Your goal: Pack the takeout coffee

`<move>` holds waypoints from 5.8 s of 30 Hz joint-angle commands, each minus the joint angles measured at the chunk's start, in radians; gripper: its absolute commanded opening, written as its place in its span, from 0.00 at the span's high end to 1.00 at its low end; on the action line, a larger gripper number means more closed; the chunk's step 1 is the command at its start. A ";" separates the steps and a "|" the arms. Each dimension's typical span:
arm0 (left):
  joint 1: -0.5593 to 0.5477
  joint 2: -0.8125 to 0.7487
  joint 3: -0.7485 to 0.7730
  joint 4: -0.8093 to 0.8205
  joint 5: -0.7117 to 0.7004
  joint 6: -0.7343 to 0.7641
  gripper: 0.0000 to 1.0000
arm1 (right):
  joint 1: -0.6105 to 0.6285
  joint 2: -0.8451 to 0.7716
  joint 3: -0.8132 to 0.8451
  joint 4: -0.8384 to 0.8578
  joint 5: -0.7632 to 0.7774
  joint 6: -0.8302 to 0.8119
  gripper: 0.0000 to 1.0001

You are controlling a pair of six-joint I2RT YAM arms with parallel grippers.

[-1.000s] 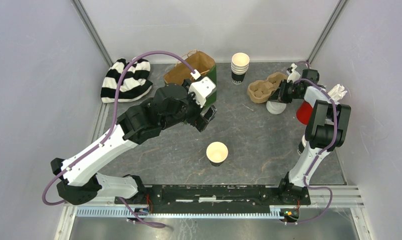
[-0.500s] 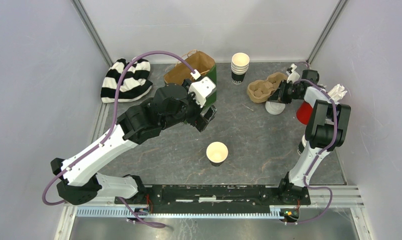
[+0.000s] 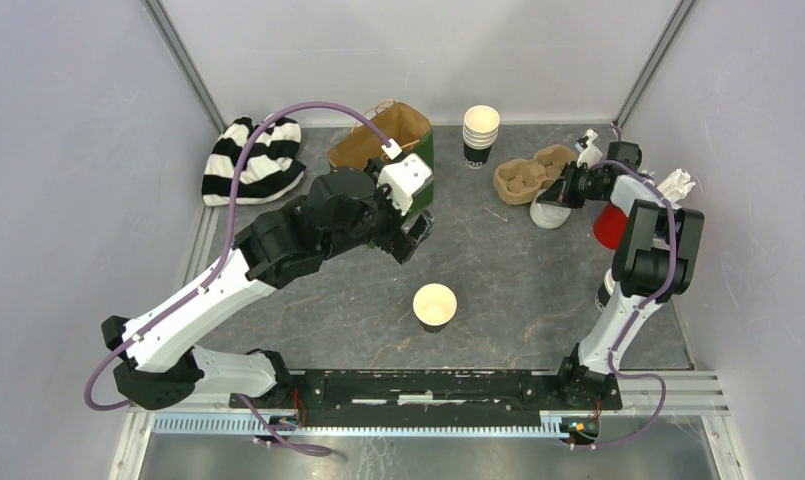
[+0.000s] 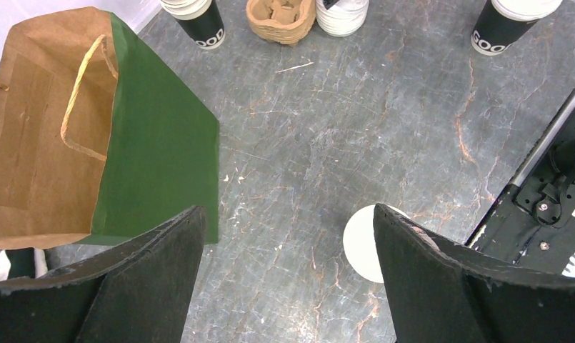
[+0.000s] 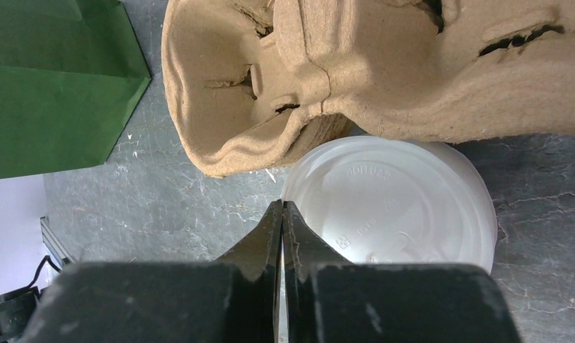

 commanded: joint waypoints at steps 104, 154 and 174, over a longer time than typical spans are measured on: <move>0.266 0.073 -0.191 0.936 0.478 -1.419 0.05 | 0.527 -0.843 -0.314 1.204 -0.054 1.196 1.00; -0.224 0.347 -0.002 -0.214 -0.197 -0.515 0.29 | 0.453 -0.998 -0.004 -0.323 0.501 0.022 0.22; -0.225 0.438 0.000 -0.232 -0.159 -0.524 0.25 | 0.453 -1.008 -0.040 -0.293 0.470 0.031 0.19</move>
